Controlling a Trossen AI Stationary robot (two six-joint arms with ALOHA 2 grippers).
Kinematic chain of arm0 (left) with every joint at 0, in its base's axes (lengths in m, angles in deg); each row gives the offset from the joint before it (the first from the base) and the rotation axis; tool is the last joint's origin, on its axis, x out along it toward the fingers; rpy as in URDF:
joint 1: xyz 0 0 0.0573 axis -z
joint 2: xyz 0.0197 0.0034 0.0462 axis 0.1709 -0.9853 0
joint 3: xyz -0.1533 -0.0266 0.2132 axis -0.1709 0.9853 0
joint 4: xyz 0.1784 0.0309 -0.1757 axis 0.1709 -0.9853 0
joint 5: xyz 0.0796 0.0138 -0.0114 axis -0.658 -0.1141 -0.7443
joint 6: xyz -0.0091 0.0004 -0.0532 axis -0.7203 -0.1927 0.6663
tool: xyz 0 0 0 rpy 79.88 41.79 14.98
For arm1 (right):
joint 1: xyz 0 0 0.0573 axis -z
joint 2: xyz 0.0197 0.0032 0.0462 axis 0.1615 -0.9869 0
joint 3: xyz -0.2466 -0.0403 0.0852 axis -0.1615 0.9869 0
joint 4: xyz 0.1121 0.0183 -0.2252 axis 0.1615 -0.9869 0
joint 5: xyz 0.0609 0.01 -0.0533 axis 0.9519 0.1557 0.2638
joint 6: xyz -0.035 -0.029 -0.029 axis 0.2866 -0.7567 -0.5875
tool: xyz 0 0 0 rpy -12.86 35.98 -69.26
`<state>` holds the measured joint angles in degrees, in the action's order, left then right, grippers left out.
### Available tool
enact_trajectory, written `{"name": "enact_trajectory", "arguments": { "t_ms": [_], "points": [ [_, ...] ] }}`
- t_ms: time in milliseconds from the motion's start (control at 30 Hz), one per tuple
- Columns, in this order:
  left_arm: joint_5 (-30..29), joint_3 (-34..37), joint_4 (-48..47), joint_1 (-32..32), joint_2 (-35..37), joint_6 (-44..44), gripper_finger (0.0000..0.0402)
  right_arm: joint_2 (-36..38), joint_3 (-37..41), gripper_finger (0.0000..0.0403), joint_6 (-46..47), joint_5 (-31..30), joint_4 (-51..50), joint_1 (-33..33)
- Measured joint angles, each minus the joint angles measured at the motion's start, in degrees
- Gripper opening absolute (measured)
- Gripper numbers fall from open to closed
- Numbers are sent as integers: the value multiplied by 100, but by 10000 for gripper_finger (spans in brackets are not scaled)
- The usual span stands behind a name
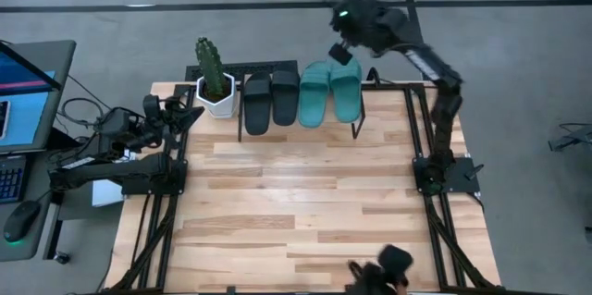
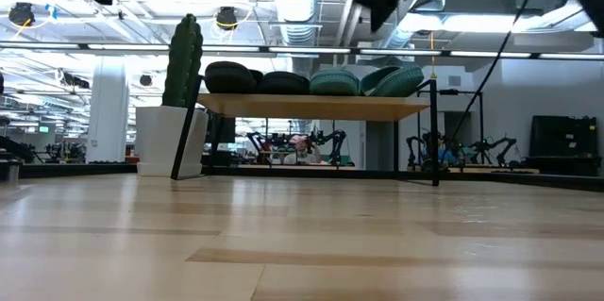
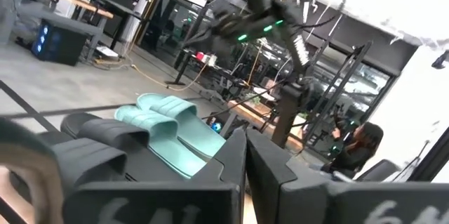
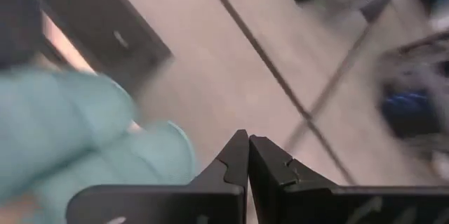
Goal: Pick and place slides into the shelf
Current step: Return to Home Position
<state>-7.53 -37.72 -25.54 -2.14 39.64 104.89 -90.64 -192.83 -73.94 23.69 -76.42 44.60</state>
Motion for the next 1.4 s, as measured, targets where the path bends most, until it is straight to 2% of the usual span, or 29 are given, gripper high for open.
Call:
{"name": "enact_trajectory", "arguments": {
  "t_ms": [67, 167, 233, 300, 400, 500, 667, 833, 1033, 1167, 1233, 1400],
  "points": [
    [0, 0, -3, 1, 0, -174, 0, 399, 0, 0, 134, 853, 177, 88],
    [0, -1, -9, 0, 0, -400, 0, 989, -8, 0, 232, 2612, 518, 212],
    [0, 1, -15, 2, 0, -591, 0, 1293, 71, 0, 212, 3551, 687, 229],
    [-2, -1, -19, 1, 0, -856, 0, 1624, 413, 0, 186, 4184, 926, 182],
    [0, -1, -66, 0, 0, -1173, 0, 2165, 1381, 0, 120, 4666, 1466, 42],
    [-2, -1, -181, 1, -2, -1285, 0, 2807, 2886, 0, 201, 4674, 2457, -89],
    [-2, -1, -335, 1, -2, -1293, 0, 3910, 5819, 0, 891, 4657, 5284, -161],
    [-1, -1, -510, 1, -2, -1291, 0, 4844, 7995, 0, 1369, 4658, 7318, -423],
    [-2, -1, -611, 0, -2, -1328, 0, 5538, 9666, 0, 1394, 4640, 8537, -1153],
    [-2, -3, -736, 2, -2, -1485, 0, 5645, 10609, 0, 1574, 4134, 9624, -1663],
    [-4, -4, -862, 2, -2, -1553, 0, 5645, 11006, 0, 1583, 3907, 10055, -1863],
    [-2, -4, -1255, 1, -2, -1565, 0, 5674, 11559, 0, 1389, 3880, 10362, -2169]
  ]
}}
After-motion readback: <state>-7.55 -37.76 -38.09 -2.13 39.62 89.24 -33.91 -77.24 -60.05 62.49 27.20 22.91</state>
